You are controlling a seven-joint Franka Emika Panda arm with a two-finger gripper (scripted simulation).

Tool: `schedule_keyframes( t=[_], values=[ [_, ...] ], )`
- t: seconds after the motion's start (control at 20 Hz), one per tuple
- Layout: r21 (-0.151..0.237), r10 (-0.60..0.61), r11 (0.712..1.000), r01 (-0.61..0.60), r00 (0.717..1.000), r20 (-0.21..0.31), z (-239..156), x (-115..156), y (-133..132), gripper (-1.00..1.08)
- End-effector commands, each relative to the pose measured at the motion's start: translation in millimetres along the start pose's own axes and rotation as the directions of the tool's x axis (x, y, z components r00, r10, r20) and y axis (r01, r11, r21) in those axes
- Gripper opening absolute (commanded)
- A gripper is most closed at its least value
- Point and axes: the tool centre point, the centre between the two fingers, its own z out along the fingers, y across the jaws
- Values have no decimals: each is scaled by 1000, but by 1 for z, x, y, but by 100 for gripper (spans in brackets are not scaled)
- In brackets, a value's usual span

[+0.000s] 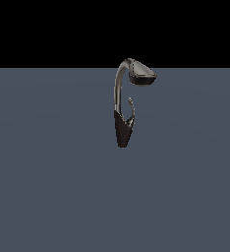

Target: Turn on the faucet by rotating a designated handle.

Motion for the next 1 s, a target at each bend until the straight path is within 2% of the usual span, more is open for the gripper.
schedule_keyframes(
  t=[0.0, 0.45, 0.7, 0.95],
  values=[
    [0, 0, 1000, 0, 1000, 0, 0, 0, 0, -100],
    [16, 6, 1000, -5, 1000, -20, -1, 3, 15, -100],
    [18, 8, 1000, -8, 1000, -18, -1, 3, 14, -100],
    [37, 35, 999, -34, 999, -6, 0, 12, 13, -100]
  ],
)
